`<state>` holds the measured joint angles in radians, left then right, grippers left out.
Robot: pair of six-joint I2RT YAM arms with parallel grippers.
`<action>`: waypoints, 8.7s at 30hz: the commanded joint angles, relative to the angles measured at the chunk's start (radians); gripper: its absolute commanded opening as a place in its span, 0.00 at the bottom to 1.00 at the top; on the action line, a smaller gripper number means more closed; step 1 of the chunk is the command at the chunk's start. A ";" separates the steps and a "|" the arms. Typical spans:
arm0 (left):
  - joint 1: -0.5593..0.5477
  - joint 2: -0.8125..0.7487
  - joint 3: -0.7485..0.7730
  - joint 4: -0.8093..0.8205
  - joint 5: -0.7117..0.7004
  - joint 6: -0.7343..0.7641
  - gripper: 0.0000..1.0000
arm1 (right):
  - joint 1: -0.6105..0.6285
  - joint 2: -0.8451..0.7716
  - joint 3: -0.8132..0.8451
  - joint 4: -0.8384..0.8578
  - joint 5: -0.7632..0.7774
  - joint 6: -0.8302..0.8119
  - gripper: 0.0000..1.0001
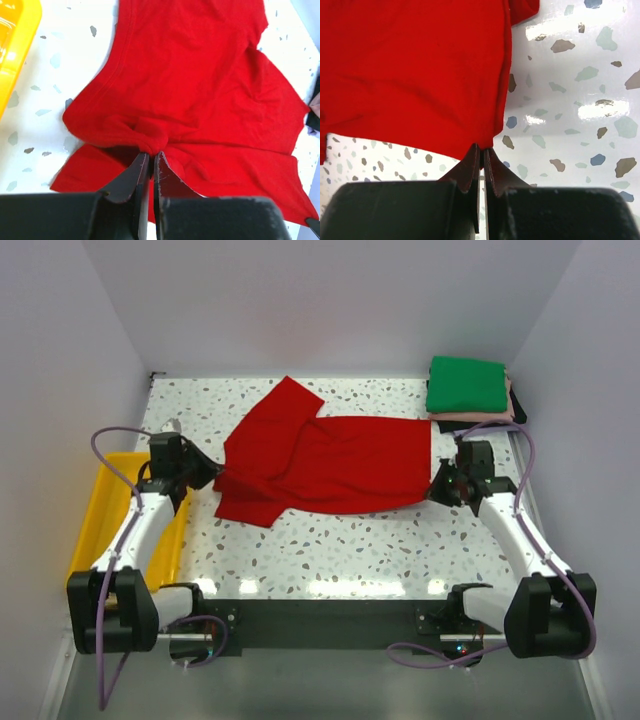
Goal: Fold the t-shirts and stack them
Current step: Flatten the tshirt out, then fold the tshirt
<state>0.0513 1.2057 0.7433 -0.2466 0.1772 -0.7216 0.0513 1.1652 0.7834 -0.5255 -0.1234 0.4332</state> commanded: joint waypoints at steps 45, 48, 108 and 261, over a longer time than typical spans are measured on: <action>0.051 0.666 1.552 0.075 0.146 -0.110 0.00 | -0.001 0.642 1.440 0.124 -0.197 0.168 0.00; 0.090 0.762 1.769 0.142 0.208 -0.173 0.00 | -0.001 0.703 1.556 0.128 -0.165 0.168 0.00; 0.065 -0.049 -0.125 -0.140 0.036 -0.022 0.00 | -0.222 0.303 0.011 0.223 -0.176 0.153 0.00; -0.105 0.189 -0.002 -0.255 -0.413 -0.220 0.00 | -0.223 0.442 0.113 0.179 -0.035 0.145 0.00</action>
<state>-0.0578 1.4502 0.7746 -0.4530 -0.2329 -0.9504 -0.1474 1.6672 0.9394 -0.3126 -0.1913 0.6186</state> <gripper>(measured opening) 0.039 0.026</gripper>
